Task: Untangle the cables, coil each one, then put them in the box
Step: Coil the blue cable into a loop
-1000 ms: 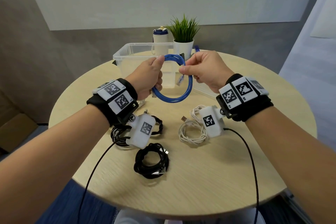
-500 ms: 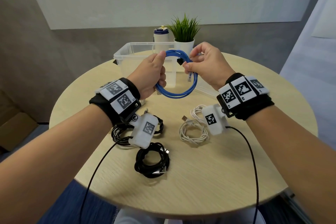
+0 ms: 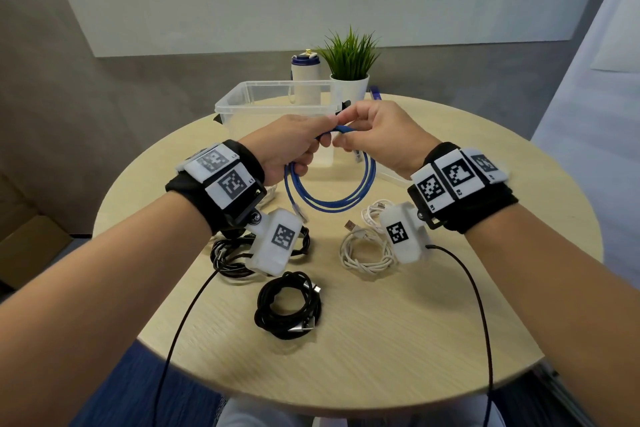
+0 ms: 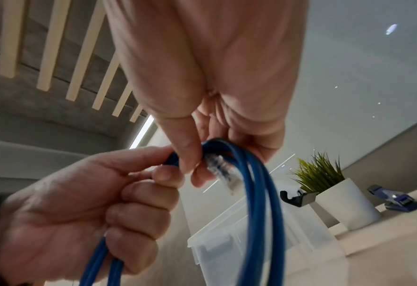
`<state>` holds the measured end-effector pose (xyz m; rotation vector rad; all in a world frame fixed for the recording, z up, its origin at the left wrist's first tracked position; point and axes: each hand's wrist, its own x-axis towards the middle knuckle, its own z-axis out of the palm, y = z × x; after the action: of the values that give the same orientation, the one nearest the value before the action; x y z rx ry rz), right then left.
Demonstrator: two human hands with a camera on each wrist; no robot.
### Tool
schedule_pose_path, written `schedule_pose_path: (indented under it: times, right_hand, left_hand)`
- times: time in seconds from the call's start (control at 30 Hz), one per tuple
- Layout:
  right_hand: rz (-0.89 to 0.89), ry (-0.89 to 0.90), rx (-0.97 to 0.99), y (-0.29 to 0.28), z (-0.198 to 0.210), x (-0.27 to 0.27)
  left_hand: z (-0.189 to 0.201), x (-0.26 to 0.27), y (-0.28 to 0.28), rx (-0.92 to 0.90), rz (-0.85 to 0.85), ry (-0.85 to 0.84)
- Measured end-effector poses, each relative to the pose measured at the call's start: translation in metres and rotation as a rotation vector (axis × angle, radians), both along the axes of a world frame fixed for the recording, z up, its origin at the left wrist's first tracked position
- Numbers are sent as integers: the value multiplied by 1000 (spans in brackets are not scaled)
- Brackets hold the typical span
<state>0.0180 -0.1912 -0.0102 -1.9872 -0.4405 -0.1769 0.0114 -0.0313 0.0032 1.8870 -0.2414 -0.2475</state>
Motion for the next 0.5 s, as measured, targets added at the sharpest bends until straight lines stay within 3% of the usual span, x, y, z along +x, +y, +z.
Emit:
schedule_pose_path:
  times: [0.2, 0.37, 0.5]
  right_hand:
    - [75, 71, -17, -4, 3, -3]
    - [30, -20, -279, 0, 8, -7]
    - [1, -75, -335, 3, 9, -8]
  left_hand:
    - [-2, 4, 1, -24, 67, -101]
    - [-5, 4, -1, -40, 107, -131]
    - [-5, 6, 2, -8, 89, -125]
